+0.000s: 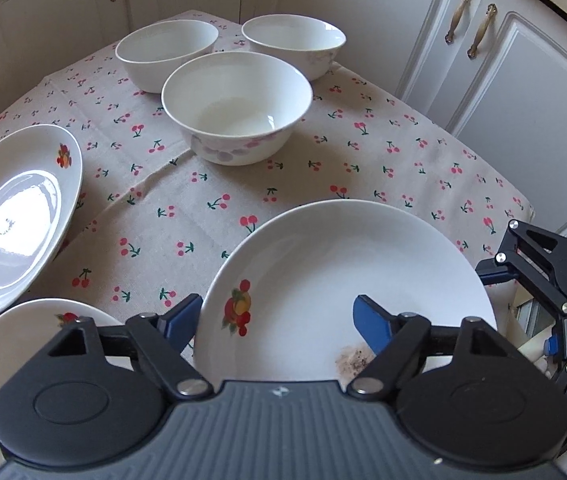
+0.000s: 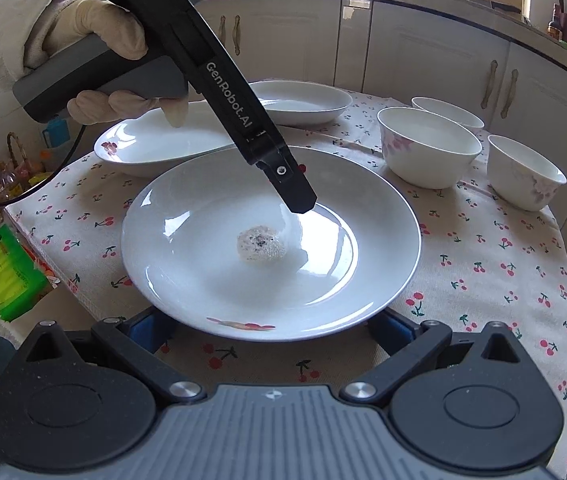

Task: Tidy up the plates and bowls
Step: 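Grasp the rim of the brown-stained white plate with the left tool, then lift the stained plate with the left tool over the other white plate, then lower the stained plate onto the other plate and open the left tool, then move the left tool to the rim of the remaining white plate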

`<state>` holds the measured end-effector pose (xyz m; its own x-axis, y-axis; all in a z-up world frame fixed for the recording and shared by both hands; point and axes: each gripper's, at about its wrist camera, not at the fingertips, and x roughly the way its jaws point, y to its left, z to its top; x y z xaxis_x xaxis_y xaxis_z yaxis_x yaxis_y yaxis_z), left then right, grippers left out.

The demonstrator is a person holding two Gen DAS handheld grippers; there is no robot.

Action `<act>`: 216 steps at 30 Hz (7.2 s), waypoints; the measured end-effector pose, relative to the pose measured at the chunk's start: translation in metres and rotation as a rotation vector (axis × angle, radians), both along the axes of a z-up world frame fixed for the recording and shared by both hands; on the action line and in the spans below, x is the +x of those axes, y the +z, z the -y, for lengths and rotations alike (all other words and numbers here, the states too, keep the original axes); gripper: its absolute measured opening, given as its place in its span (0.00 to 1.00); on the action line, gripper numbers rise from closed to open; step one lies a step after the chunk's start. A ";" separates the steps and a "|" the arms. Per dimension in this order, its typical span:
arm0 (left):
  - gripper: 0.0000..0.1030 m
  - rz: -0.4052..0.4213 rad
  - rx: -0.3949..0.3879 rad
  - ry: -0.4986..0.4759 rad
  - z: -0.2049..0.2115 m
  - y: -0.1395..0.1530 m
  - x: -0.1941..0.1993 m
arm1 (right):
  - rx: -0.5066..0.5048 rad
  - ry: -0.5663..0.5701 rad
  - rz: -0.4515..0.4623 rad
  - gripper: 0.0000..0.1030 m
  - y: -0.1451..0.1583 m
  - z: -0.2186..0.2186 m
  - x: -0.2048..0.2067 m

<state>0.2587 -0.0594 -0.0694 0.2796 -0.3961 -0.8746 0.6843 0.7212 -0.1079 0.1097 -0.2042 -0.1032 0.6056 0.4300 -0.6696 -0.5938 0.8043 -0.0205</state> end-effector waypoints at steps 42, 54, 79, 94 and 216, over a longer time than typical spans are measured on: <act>0.78 -0.032 -0.022 -0.047 -0.017 0.027 0.012 | 0.004 0.023 -0.011 1.00 0.034 -0.008 0.015; 0.78 0.016 -0.066 0.101 -0.088 0.046 0.006 | 0.005 0.142 0.010 1.00 0.046 -0.054 0.039; 0.78 -0.044 -0.104 0.223 -0.166 0.005 0.024 | -0.081 0.222 -0.058 1.00 0.037 -0.127 0.072; 0.78 -0.078 -0.076 0.250 -0.173 -0.003 0.025 | -0.096 0.227 -0.060 1.00 0.036 -0.135 0.072; 0.99 0.215 -0.137 0.368 -0.182 0.027 0.142 | -0.129 0.043 -0.009 1.00 0.044 -0.110 0.226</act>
<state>0.4010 0.1229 -0.0424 0.5937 -0.3444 -0.7272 0.4020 0.9098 -0.1027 0.3355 -0.0946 -0.0593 0.5824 0.3658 -0.7259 -0.6283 0.7692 -0.1165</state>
